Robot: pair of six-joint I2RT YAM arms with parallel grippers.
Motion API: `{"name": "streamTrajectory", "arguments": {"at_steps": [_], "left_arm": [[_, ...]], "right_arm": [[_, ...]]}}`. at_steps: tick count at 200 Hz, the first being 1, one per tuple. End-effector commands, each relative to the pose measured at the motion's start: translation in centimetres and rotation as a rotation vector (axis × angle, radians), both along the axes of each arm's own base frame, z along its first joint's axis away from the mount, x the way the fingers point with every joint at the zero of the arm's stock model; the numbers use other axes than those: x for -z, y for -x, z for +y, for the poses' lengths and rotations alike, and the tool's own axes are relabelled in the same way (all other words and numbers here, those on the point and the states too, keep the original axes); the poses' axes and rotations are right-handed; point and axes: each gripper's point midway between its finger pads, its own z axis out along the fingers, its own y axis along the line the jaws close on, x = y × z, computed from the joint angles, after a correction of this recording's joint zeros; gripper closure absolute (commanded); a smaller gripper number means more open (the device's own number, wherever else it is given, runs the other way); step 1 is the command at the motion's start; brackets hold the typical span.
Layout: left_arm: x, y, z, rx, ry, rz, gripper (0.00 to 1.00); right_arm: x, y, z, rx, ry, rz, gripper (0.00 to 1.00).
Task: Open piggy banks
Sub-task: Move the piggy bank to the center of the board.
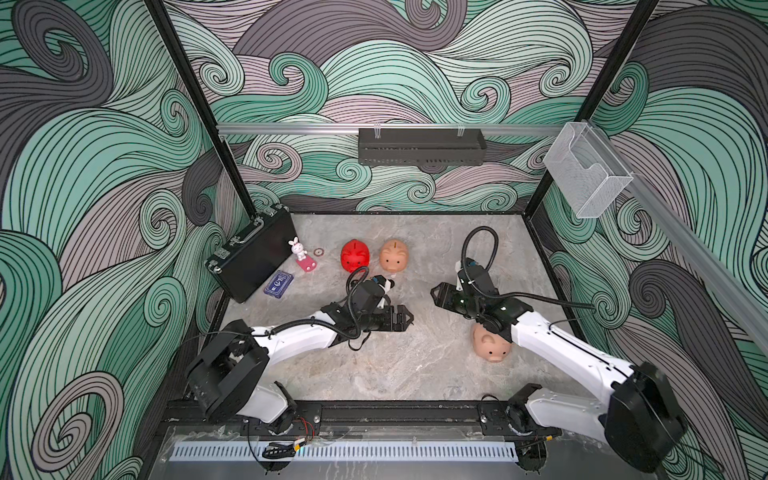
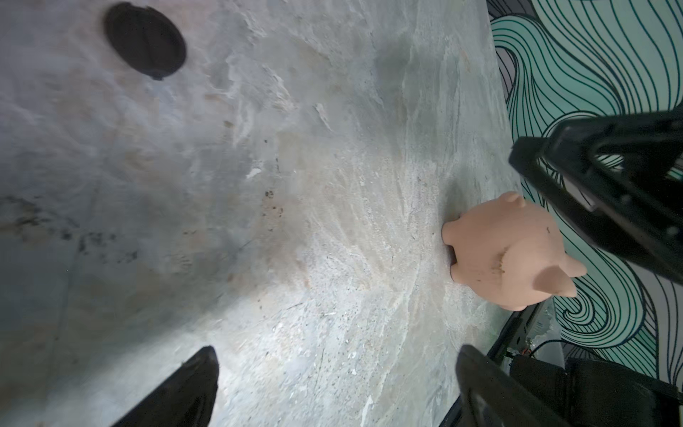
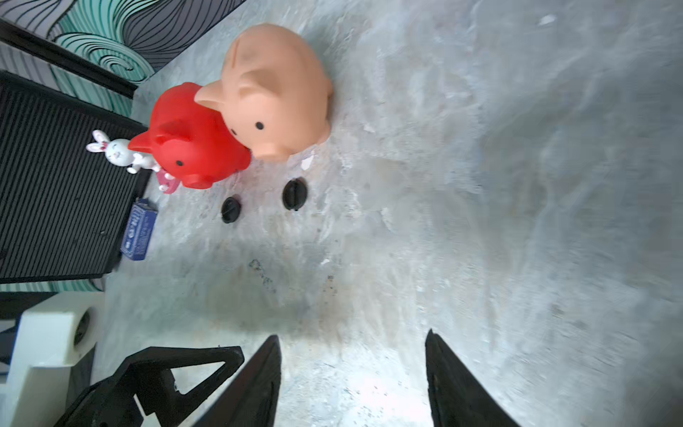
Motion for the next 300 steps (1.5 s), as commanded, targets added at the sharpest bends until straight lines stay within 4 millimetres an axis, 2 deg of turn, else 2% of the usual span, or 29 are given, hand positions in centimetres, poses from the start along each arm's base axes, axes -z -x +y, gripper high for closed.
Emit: {"name": "streamTrajectory", "arguments": {"at_steps": [1,29,67,79,92,135,180,245,300], "left_arm": [[-1.9,-0.8,-3.6,0.047,0.052,-0.071,0.01],[-1.9,0.1,-7.3,0.128,0.064,-0.076,0.01],[-1.6,1.5,-11.5,0.214,0.071,-0.071,0.01],[-1.4,2.0,-12.6,0.239,0.073,-0.067,0.02],[-1.2,2.5,-13.6,0.265,0.073,-0.062,0.01],[-0.7,4.1,-16.3,0.334,0.065,-0.058,0.01],[0.0,4.8,-17.3,0.36,0.057,-0.049,0.02],[0.6,4.9,-17.4,0.358,0.049,-0.038,0.01],[0.6,4.7,-16.6,0.33,0.043,-0.048,0.02]], "right_arm": [[1.6,2.6,-5.0,0.052,0.169,0.063,0.32],[1.0,4.0,-8.7,0.133,0.207,0.065,0.29],[1.6,6.2,-14.0,0.316,0.294,0.134,0.23],[1.8,6.7,-15.3,0.372,0.306,0.159,0.17],[2.3,7.2,-16.0,0.407,0.289,0.189,0.16],[3.9,8.5,-16.6,0.486,0.185,0.274,0.17],[5.1,9.6,-16.6,0.511,0.152,0.33,0.17],[4.5,9.6,-15.4,0.504,0.045,0.278,0.17],[5.5,9.7,-13.9,0.472,-0.024,0.318,0.18]]}}
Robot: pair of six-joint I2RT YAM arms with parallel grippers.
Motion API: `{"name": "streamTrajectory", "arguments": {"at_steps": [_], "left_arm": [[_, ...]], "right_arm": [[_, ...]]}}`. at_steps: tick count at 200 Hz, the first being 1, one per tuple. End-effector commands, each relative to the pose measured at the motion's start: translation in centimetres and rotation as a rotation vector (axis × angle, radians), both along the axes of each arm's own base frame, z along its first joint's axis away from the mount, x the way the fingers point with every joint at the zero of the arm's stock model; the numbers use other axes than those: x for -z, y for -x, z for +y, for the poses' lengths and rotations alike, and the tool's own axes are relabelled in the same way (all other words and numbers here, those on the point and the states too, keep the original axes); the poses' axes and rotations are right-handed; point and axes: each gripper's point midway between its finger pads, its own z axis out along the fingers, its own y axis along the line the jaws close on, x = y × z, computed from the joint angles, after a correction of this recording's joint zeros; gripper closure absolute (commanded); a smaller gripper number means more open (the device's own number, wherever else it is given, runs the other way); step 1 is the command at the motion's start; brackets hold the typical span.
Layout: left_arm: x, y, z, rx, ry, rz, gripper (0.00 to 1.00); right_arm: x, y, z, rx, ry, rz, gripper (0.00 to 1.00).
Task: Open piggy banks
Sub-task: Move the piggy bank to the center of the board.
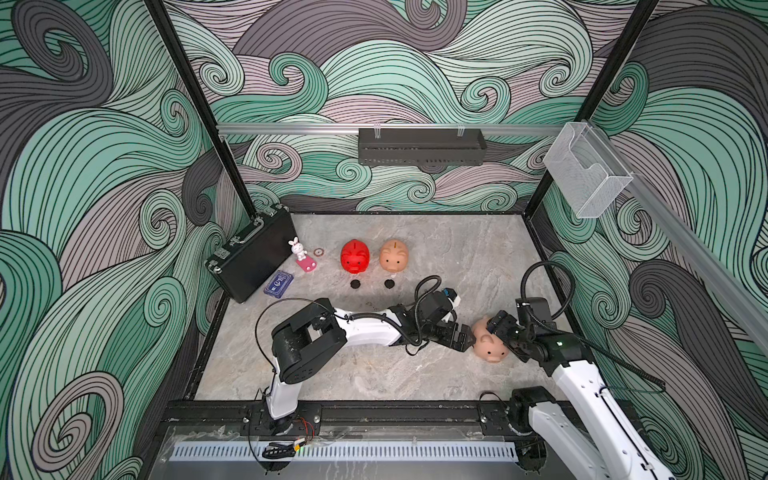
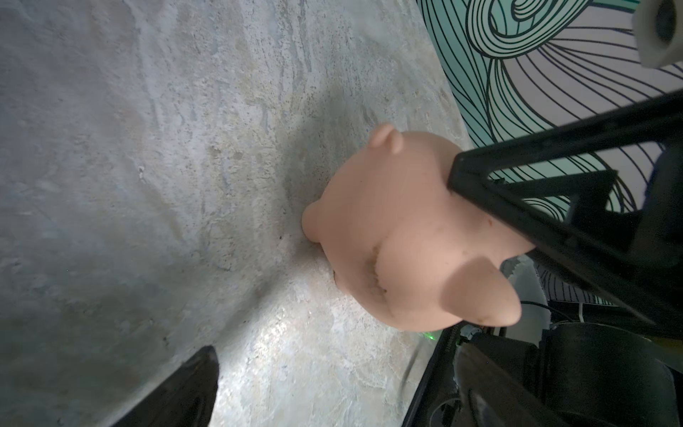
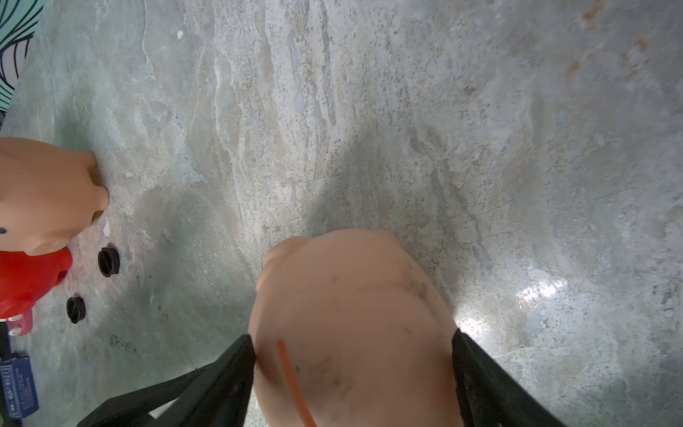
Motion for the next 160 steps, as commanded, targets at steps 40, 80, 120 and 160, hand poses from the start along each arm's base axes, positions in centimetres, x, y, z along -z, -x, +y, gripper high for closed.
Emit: {"name": "streamTrajectory", "arguments": {"at_steps": [40,80,120,160], "left_arm": [[0.2,-0.3,1.8,-0.061,-0.016,-0.018,0.02],[1.1,-0.8,4.9,-0.153,-0.038,-0.005,0.03],[1.6,-1.0,8.2,-0.224,-0.054,0.005,0.03],[1.7,-1.0,10.9,-0.288,-0.07,0.004,0.04]], "right_arm": [[0.9,0.5,2.3,-0.02,-0.085,0.013,0.2],[1.0,0.1,4.4,-0.053,-0.107,0.005,0.21],[0.4,-0.8,6.8,-0.075,-0.14,-0.037,0.23],[-0.1,-1.7,9.4,-0.105,-0.163,-0.066,0.25]]}}
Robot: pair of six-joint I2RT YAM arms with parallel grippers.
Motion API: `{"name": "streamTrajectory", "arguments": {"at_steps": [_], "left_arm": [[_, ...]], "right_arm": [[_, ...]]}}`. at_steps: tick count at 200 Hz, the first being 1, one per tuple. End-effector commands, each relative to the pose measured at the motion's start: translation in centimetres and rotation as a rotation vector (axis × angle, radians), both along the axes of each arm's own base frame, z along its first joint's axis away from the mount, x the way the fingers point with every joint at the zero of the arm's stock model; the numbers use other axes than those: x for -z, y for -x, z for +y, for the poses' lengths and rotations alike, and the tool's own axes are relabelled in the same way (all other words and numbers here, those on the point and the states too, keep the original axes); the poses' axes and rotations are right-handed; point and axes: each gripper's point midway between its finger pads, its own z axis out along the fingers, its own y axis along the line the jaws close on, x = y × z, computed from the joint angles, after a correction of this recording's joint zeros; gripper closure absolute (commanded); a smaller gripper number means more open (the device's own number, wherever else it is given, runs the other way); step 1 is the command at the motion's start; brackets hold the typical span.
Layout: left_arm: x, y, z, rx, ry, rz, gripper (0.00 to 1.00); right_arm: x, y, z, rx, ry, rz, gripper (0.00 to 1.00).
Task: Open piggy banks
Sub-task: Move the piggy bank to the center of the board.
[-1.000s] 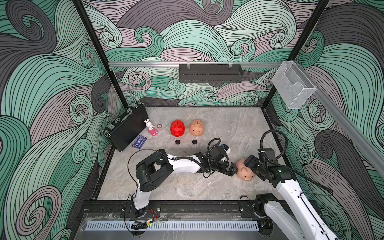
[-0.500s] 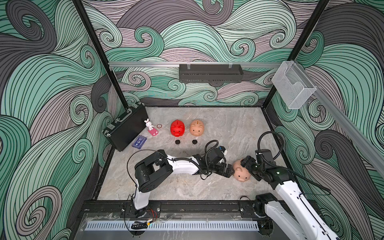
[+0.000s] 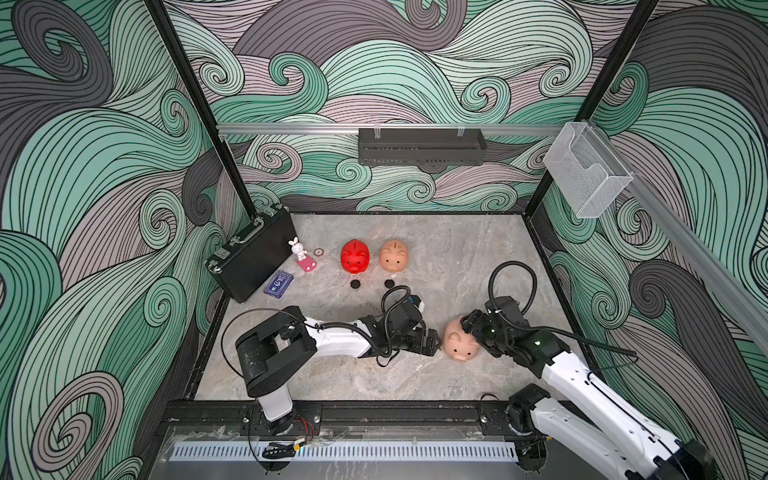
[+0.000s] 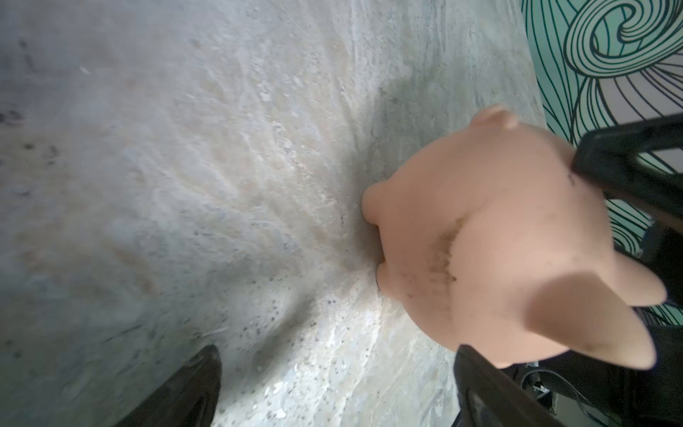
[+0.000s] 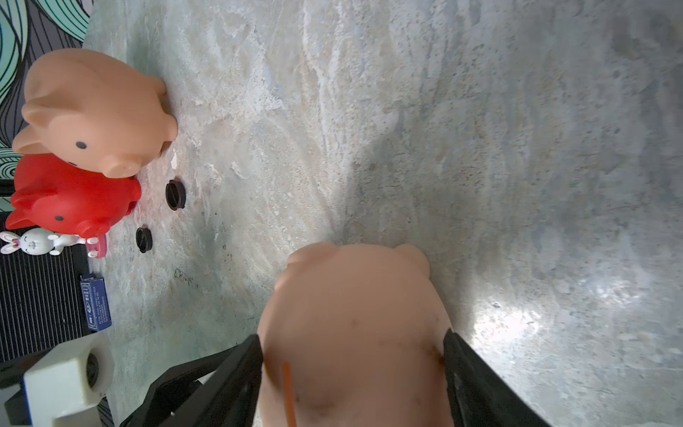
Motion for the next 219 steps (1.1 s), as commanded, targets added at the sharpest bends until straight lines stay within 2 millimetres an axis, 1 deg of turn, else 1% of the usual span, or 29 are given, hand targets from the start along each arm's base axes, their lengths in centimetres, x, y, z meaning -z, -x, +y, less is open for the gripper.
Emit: {"name": "streamTrajectory", "arguments": {"at_steps": [1,37,74,86,90,97,105,107,109,129,142,154,163,186,189,200,219], "left_arm": [[-1.3,-0.9,1.2,-0.072,0.023,-0.028,0.03],[-1.5,-1.0,3.4,-0.126,0.009,-0.038,0.03],[-1.5,-1.2,5.7,-0.18,-0.009,-0.042,0.03],[-1.4,-1.2,6.4,-0.196,-0.015,-0.044,0.03],[-1.5,-1.3,6.7,-0.204,-0.013,-0.046,0.03],[-1.5,-1.3,7.2,-0.215,-0.013,-0.047,0.03],[-1.0,-1.2,7.7,-0.225,-0.03,-0.043,0.03],[-1.6,-1.2,7.8,-0.229,-0.012,-0.052,0.04],[-1.8,-1.2,7.9,-0.233,-0.008,-0.054,0.03],[-1.7,-1.1,9.2,-0.261,-0.015,-0.057,0.04],[-1.7,-1.0,10.1,-0.276,-0.02,-0.06,0.04],[-2.0,-0.8,10.6,-0.277,-0.032,-0.07,0.04],[-2.2,-0.7,10.8,-0.269,-0.038,-0.072,0.04],[-2.7,0.0,10.1,-0.209,-0.035,-0.081,0.03],[-2.8,0.1,9.9,-0.199,-0.032,-0.082,0.03],[-2.8,0.8,9.3,-0.16,-0.03,-0.082,0.03],[-2.6,2.1,8.2,-0.101,-0.036,-0.086,0.03]], "right_arm": [[-0.4,-0.7,1.4,0.021,-0.03,-0.02,0.25],[-0.8,-1.4,3.8,-0.002,-0.042,-0.043,0.25],[-1.5,-2.3,6.1,-0.009,-0.05,-0.071,0.2],[-1.4,-2.3,6.8,-0.015,-0.047,-0.065,0.2],[-1.8,-2.8,7.4,-0.019,-0.064,-0.085,0.2],[-1.8,-2.9,8.0,-0.026,-0.069,-0.088,0.19],[-1.8,-3.1,8.7,-0.033,-0.073,-0.088,0.19],[-1.8,-3.1,8.9,-0.035,-0.074,-0.088,0.19],[-1.8,-3.1,9.1,-0.038,-0.076,-0.088,0.19],[-1.8,-3.5,10.9,-0.062,-0.081,-0.095,0.19],[-1.9,-3.8,11.4,-0.074,-0.064,-0.1,0.18],[-2.2,-4.0,11.1,-0.074,-0.041,-0.114,0.18],[-2.6,-4.1,10.5,-0.069,-0.016,-0.137,0.17],[-4.1,-3.7,8.2,-0.093,0.071,-0.208,0.18],[-3.9,-3.4,7.5,-0.099,0.1,-0.204,0.19],[-4.3,-2.9,6.5,-0.144,0.152,-0.233,0.21],[-4.2,-1.3,3.8,-0.19,0.247,-0.231,0.24]]}}
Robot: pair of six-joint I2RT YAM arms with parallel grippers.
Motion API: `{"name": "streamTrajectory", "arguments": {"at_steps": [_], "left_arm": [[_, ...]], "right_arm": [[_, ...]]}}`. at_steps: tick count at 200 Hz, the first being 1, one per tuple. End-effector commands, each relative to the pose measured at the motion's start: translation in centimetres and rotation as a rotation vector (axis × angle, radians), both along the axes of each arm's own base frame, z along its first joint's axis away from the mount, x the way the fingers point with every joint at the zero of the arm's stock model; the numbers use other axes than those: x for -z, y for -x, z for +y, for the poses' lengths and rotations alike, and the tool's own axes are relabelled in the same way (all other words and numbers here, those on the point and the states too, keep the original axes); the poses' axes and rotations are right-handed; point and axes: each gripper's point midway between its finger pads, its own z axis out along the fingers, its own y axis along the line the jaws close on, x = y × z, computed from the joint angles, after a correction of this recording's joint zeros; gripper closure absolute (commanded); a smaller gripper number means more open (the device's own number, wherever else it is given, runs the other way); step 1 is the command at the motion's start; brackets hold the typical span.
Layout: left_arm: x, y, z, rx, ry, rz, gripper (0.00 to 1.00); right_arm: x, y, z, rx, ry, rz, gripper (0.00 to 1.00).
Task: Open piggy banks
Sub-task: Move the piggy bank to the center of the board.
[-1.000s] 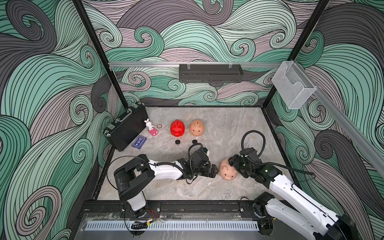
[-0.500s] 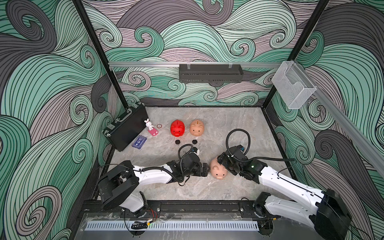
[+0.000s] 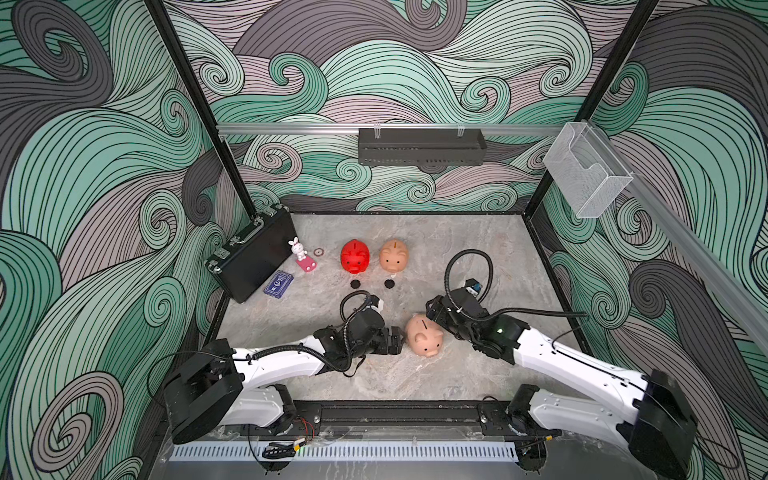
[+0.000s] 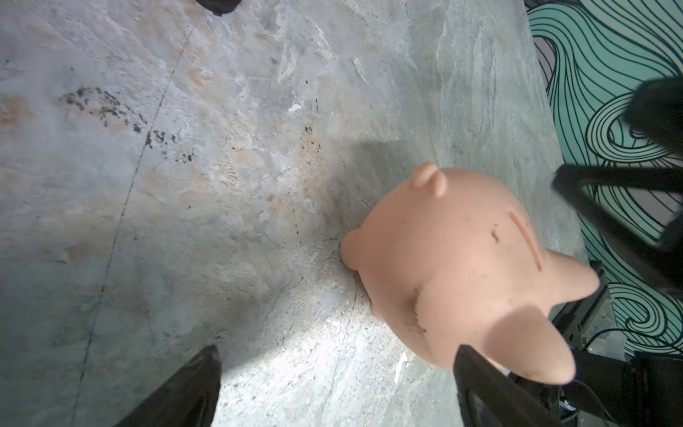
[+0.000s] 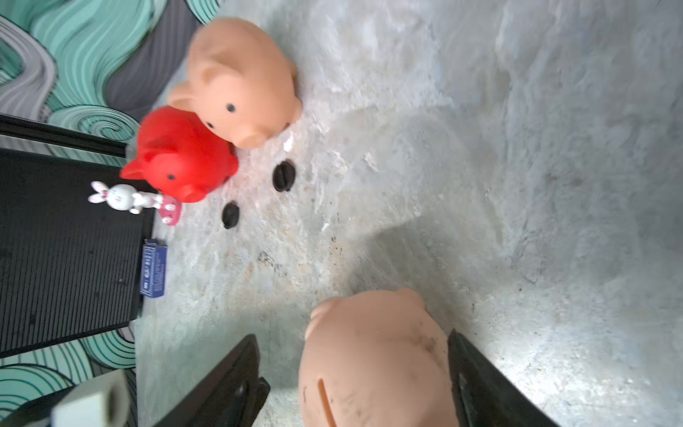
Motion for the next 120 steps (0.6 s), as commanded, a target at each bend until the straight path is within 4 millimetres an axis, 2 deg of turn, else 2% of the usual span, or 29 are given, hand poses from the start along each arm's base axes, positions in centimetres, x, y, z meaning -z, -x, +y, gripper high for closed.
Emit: {"name": "streamTrajectory", "arguments": {"at_steps": [1,28,47,80,120], "left_arm": [[-0.4,1.4,-1.4,0.087,-0.016,-0.012,0.03],[0.0,3.0,-3.0,0.155,-0.031,-0.014,0.03],[0.2,3.4,-4.0,0.178,-0.051,-0.018,0.03],[0.0,3.0,-5.1,0.17,-0.041,-0.019,0.03],[-1.0,1.5,-4.8,0.087,-0.064,-0.054,0.03]], "right_arm": [[1.3,1.8,-4.4,-0.039,0.224,-0.008,0.24],[2.5,3.9,-7.6,-0.079,0.316,0.059,0.3],[4.1,5.2,-8.4,-0.132,0.336,0.162,0.33],[7.0,6.8,-7.2,-0.247,0.325,0.313,0.43],[8.1,5.9,-4.7,-0.317,0.237,0.277,0.47]]}}
